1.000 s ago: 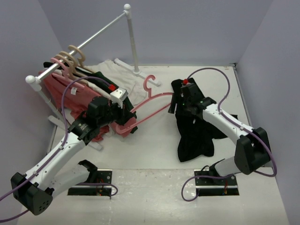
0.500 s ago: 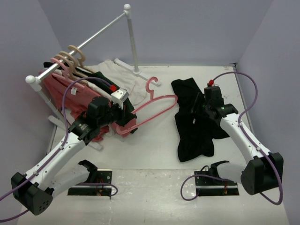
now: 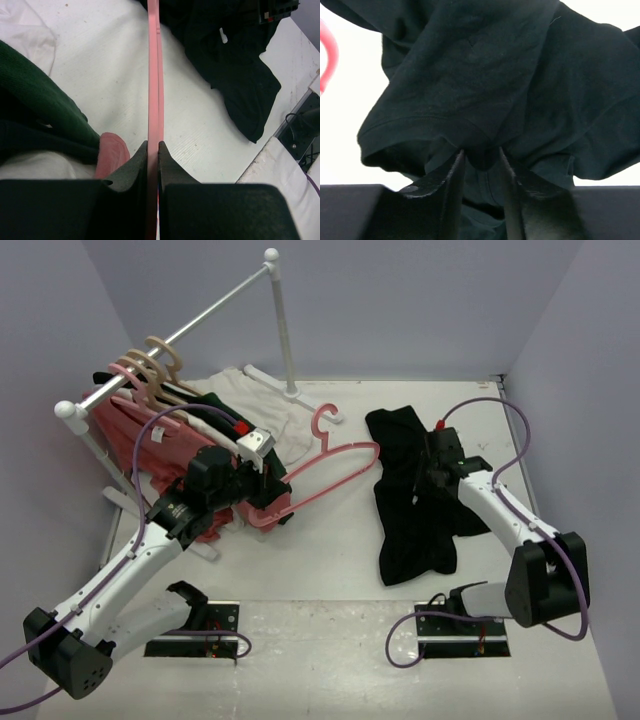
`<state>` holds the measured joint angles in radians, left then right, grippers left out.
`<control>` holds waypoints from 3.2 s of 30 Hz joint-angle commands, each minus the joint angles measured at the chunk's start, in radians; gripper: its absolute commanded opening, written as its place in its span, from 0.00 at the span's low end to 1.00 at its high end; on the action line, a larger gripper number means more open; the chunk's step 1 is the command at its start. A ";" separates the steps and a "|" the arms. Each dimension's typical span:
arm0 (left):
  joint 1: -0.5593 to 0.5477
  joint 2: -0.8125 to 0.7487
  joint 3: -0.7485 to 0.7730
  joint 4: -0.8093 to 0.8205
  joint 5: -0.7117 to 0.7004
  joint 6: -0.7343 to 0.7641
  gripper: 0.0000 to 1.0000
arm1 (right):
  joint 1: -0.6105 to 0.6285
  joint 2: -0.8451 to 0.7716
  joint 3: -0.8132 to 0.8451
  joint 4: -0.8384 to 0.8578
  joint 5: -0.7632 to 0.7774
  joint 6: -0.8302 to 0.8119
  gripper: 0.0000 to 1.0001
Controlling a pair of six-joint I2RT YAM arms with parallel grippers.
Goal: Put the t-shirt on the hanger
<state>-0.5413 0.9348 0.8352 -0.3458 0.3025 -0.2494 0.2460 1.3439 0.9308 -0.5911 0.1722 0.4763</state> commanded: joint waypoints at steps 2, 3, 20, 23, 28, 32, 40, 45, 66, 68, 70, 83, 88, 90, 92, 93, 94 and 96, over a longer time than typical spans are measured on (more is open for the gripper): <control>0.008 -0.022 0.002 0.070 0.035 -0.011 0.00 | 0.003 0.049 0.032 0.077 0.059 -0.020 0.24; 0.008 -0.025 0.002 0.073 0.039 -0.011 0.00 | 0.004 0.050 0.032 0.103 0.061 -0.023 0.21; 0.002 -0.078 -0.083 0.251 0.348 -0.210 0.00 | 0.004 0.026 0.246 0.009 0.086 -0.053 0.00; -0.024 -0.062 -0.096 0.274 0.341 -0.234 0.00 | 0.004 0.050 0.286 -0.012 0.080 -0.042 0.00; -0.031 -0.053 -0.119 0.272 0.311 -0.245 0.00 | 0.004 0.064 0.326 -0.034 0.071 -0.040 0.00; -0.031 -0.057 -0.139 0.288 0.212 -0.250 0.00 | 0.004 0.045 0.315 -0.029 0.057 -0.040 0.00; -0.031 -0.056 -0.080 0.213 0.154 -0.194 0.00 | 0.004 0.057 0.301 -0.046 0.100 -0.036 0.00; -0.031 -0.059 -0.062 0.174 0.144 -0.171 0.00 | 0.004 0.060 0.310 -0.053 0.127 -0.028 0.00; -0.032 -0.051 -0.053 0.194 0.155 -0.154 0.00 | 0.006 0.061 0.318 -0.050 0.059 -0.029 0.00; -0.031 -0.045 -0.080 0.262 0.166 -0.173 0.00 | 0.006 0.052 0.315 -0.044 0.025 -0.026 0.00; -0.032 -0.034 -0.109 0.347 0.194 -0.209 0.00 | 0.006 0.046 0.312 -0.036 -0.015 -0.021 0.00; -0.123 0.064 -0.243 0.776 0.179 -0.327 0.00 | 0.007 0.023 0.364 -0.020 -0.163 0.002 0.00; -0.126 0.076 -0.282 0.894 0.219 -0.328 0.00 | 0.007 0.059 0.524 -0.099 -0.145 -0.035 0.00; -0.129 0.078 -0.303 0.955 0.224 -0.333 0.00 | 0.014 0.071 0.565 -0.127 -0.172 -0.046 0.00; -0.131 0.082 -0.309 0.985 0.214 -0.339 0.00 | 0.040 0.075 0.603 -0.141 -0.208 -0.052 0.00; -0.131 0.085 -0.307 0.994 0.208 -0.342 0.00 | 0.059 0.072 0.614 -0.144 -0.220 -0.055 0.00; -0.131 0.085 -0.293 1.002 0.207 -0.343 0.00 | 0.095 0.067 0.645 -0.151 -0.241 -0.059 0.00; -0.131 0.079 -0.261 1.002 0.202 -0.328 0.00 | 0.144 0.058 0.682 -0.154 -0.371 -0.058 0.00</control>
<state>-0.6561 1.0204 0.5285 0.4979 0.4652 -0.5744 0.3016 1.4137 1.5245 -0.7310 0.0032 0.4386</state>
